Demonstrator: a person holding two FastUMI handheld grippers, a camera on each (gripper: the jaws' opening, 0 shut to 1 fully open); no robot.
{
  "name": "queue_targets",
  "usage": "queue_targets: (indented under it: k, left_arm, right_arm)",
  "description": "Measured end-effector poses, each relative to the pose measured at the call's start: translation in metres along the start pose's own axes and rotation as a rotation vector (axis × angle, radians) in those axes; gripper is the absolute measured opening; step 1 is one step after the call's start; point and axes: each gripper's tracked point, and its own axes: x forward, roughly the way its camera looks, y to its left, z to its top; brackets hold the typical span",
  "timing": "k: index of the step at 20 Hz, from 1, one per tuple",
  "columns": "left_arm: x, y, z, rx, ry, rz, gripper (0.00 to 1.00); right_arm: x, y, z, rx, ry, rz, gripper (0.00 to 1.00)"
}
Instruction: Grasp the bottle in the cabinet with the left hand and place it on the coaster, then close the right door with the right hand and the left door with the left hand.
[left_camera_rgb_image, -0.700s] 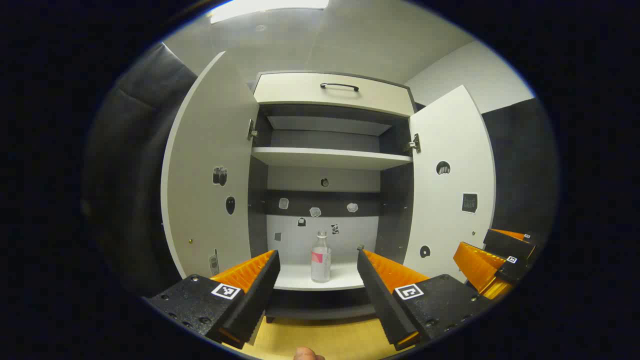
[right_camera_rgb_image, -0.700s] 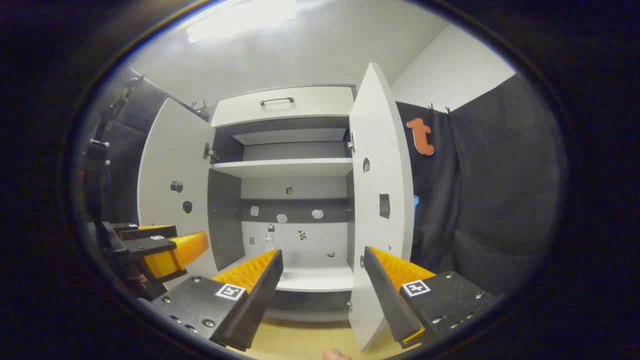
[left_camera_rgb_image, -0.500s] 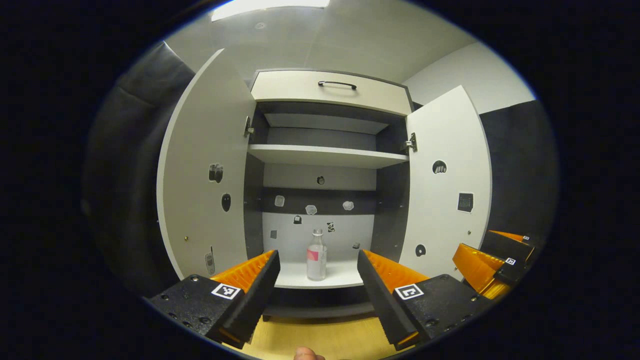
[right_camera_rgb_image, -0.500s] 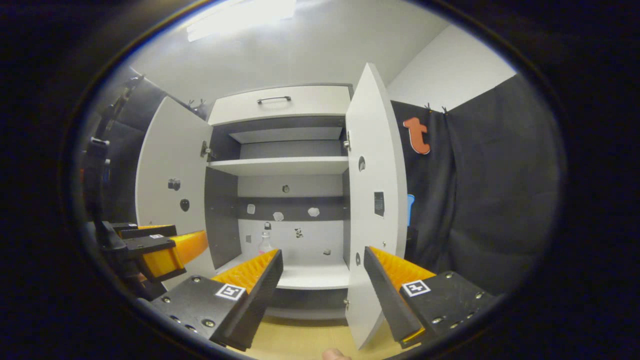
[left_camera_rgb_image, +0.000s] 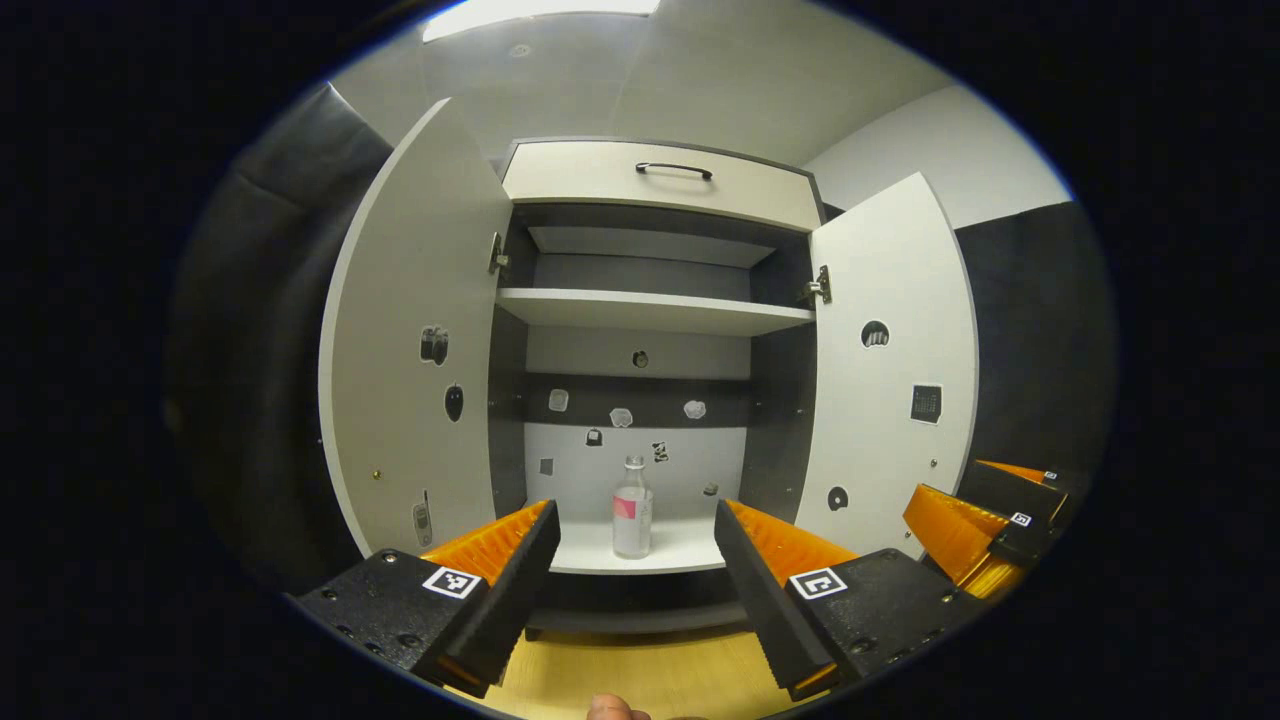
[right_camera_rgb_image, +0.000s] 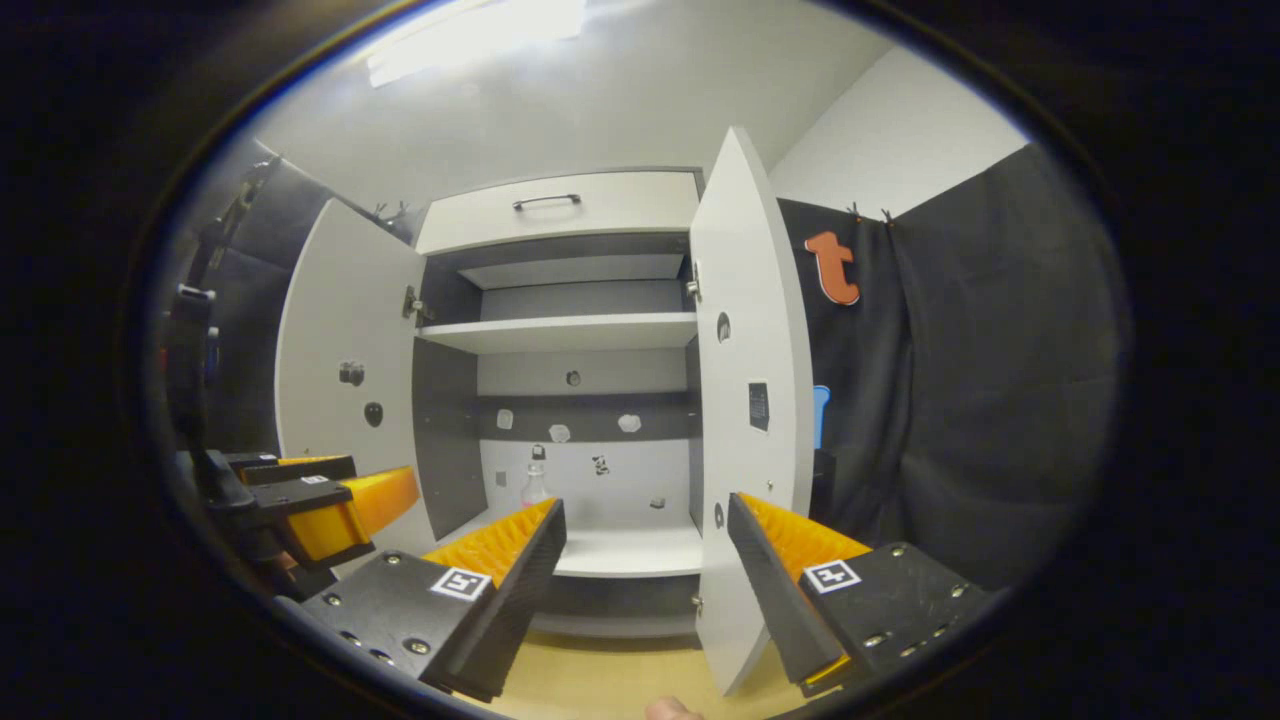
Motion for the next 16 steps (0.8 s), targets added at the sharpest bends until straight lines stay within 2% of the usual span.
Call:
queue_targets:
  k: [8, 12, 16]
  left_arm:
    - [0.022, 0.009, -0.011, 0.007, 0.008, 0.010, 0.96]
    - [0.068, 0.009, -0.028, -0.001, 0.028, -0.016, 0.96]
    - [0.123, 0.010, -0.055, -0.015, 0.068, -0.029, 0.96]
  right_arm:
    - [0.001, 0.000, 0.002, 0.009, -0.011, -0.005, 0.98]
    - [-0.002, -0.006, 0.007, 0.003, -0.020, -0.034, 0.98]
    - [-0.012, -0.035, 0.014, -0.012, -0.039, -0.115, 0.98]
